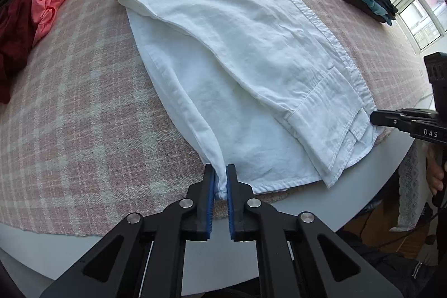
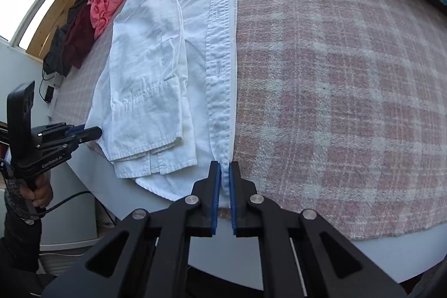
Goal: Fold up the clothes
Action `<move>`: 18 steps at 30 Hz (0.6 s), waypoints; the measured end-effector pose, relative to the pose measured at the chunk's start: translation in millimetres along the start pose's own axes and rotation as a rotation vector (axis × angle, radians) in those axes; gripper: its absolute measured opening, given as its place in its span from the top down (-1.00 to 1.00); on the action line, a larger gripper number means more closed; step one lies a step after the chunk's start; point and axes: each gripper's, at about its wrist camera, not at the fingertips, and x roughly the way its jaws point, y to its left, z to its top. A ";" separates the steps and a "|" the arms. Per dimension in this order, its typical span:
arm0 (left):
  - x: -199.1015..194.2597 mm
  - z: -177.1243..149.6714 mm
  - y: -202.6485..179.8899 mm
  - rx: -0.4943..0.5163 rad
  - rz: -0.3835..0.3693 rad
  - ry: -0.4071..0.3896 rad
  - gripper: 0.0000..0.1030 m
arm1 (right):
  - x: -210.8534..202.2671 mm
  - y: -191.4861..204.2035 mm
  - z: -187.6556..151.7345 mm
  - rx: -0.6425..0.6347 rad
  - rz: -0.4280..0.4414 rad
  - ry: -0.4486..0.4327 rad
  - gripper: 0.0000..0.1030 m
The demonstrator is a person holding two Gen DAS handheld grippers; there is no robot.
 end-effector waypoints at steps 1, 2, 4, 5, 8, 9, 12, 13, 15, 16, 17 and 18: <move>-1.6 0.8 5.0 -0.021 -0.033 0.000 0.93 | 0.2 -5.3 0.3 0.033 0.035 0.002 0.89; -4.9 2.2 11.4 -0.045 -0.074 -0.004 0.94 | -0.3 -11.2 1.1 0.076 0.084 0.005 0.90; -15.1 3.7 24.1 -0.092 -0.147 -0.016 0.94 | -4.3 -25.1 1.3 0.188 0.199 -0.001 0.90; -20.1 4.4 30.4 -0.116 -0.184 -0.023 0.94 | -6.3 -32.0 1.4 0.245 0.257 -0.004 0.91; -38.3 14.7 45.7 -0.153 -0.244 -0.051 0.94 | -22.5 -38.5 9.3 0.341 0.371 -0.058 0.91; -44.8 18.2 44.8 -0.158 -0.261 -0.062 0.94 | -28.5 -37.0 13.8 0.356 0.395 -0.080 0.91; -60.1 31.5 44.2 -0.151 -0.299 -0.091 0.94 | -40.2 -26.2 34.0 0.346 0.406 -0.113 0.91; -62.5 37.8 45.2 -0.135 -0.303 -0.097 0.94 | -42.6 -21.2 40.9 0.323 0.386 -0.111 0.91; -59.9 44.0 38.2 -0.103 -0.301 -0.075 0.95 | -47.3 -11.0 54.5 0.279 0.346 -0.108 0.91; -59.2 44.5 35.6 -0.081 -0.304 -0.059 0.94 | -48.3 -13.1 52.0 0.268 0.314 -0.083 0.90; -57.7 42.7 34.4 -0.056 -0.292 -0.045 0.94 | -49.3 -15.2 49.5 0.257 0.282 -0.058 0.88; -59.7 39.2 38.4 -0.040 -0.280 -0.031 0.94 | -47.4 -16.2 43.8 0.234 0.245 -0.030 0.86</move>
